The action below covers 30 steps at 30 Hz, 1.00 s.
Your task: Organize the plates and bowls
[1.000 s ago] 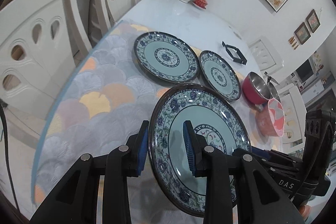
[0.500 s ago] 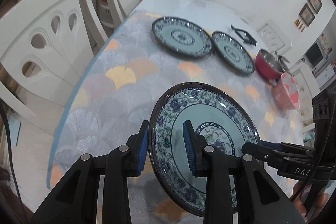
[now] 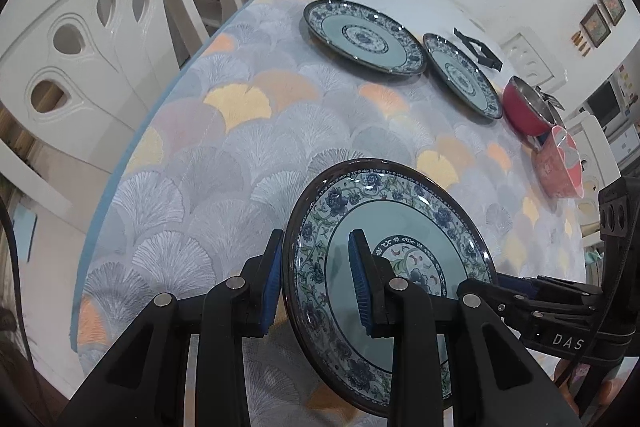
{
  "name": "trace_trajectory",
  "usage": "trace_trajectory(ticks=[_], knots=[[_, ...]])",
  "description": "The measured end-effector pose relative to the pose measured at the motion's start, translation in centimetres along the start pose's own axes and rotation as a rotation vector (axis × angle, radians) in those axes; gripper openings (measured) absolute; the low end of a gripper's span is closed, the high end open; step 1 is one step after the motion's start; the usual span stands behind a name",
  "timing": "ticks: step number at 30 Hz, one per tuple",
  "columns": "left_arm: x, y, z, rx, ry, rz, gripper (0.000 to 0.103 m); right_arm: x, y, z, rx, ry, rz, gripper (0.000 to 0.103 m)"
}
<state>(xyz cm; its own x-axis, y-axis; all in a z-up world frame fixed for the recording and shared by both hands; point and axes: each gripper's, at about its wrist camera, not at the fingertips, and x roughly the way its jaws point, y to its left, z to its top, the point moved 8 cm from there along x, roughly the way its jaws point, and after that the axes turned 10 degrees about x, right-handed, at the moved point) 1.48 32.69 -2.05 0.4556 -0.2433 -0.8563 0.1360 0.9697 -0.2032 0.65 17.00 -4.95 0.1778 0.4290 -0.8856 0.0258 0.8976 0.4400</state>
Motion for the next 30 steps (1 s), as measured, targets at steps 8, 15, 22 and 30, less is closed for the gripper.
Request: trace_trajectory(ticks=[8,15,22,30], knots=[[0.9,-0.2,0.1,0.002,0.021,-0.013,0.027,0.4,-0.2,0.4,0.005,0.011,-0.014,0.039],[1.2,0.4,0.2,-0.019,0.033,-0.025,0.028,0.8,-0.3,0.7,0.001,0.035,-0.009,0.039],[0.6,1.4,0.2,-0.051,0.020,-0.021,0.028,0.1,-1.2,1.7,0.006,0.029,-0.017,0.039],[-1.3,2.2,1.7,-0.067,-0.029,-0.017,0.028,-2.5,-1.2,4.1,0.024,-0.026,-0.001,0.047]])
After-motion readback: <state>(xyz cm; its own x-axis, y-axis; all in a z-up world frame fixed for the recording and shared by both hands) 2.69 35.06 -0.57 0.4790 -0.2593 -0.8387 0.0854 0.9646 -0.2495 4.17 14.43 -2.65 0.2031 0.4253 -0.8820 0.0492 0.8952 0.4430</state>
